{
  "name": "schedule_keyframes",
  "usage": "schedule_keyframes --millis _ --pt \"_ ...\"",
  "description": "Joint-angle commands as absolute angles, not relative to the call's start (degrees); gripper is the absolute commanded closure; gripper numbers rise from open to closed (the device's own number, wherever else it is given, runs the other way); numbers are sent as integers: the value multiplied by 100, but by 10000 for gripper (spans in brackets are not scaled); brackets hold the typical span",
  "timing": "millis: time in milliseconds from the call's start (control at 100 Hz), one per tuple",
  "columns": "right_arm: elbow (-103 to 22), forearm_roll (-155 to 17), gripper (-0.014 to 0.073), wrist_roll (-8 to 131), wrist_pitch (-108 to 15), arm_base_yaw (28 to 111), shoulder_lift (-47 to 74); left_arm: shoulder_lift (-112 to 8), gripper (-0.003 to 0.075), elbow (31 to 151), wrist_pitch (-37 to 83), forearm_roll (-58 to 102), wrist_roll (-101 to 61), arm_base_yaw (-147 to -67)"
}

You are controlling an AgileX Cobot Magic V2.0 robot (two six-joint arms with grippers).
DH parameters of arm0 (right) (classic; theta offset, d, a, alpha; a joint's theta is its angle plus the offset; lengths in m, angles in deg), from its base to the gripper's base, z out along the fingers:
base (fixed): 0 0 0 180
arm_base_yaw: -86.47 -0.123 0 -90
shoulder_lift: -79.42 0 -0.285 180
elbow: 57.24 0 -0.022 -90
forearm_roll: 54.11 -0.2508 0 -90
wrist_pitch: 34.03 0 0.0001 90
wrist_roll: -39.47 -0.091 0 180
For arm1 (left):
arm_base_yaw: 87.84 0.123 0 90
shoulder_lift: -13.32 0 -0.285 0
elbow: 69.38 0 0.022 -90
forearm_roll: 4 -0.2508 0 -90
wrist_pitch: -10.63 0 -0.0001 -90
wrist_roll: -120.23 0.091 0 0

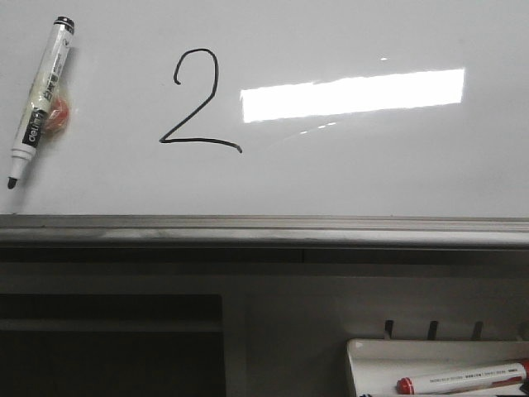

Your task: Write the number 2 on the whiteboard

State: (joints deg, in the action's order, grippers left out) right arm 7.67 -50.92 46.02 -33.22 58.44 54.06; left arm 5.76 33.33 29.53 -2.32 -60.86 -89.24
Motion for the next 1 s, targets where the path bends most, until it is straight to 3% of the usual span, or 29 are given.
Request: schedule_keyframes --millis 0,120,290,380,730,990 --pt "1001 -5411 664 4537 -2375 6447 5520 722 741 3271 2647 -165 -6079 -8915" --pt "1597 -5779 664 4537 -1956 7338 5821 722 741 3271 2647 -165 -6079 -8915" --pt "2230 -5807 664 4537 -1931 7913 6288 722 741 3271 2647 -165 -6079 -8915" --pt "2215 -5692 664 4537 -2700 8100 6567 722 741 3271 2647 -165 -6079 -8915" --pt "2225 -5614 664 4537 -5079 8354 7339 722 741 3271 2647 -165 -6079 -8915" --pt "2225 -5614 664 4534 -5109 8363 7339 722 741 3271 2647 -165 -6079 -8915"
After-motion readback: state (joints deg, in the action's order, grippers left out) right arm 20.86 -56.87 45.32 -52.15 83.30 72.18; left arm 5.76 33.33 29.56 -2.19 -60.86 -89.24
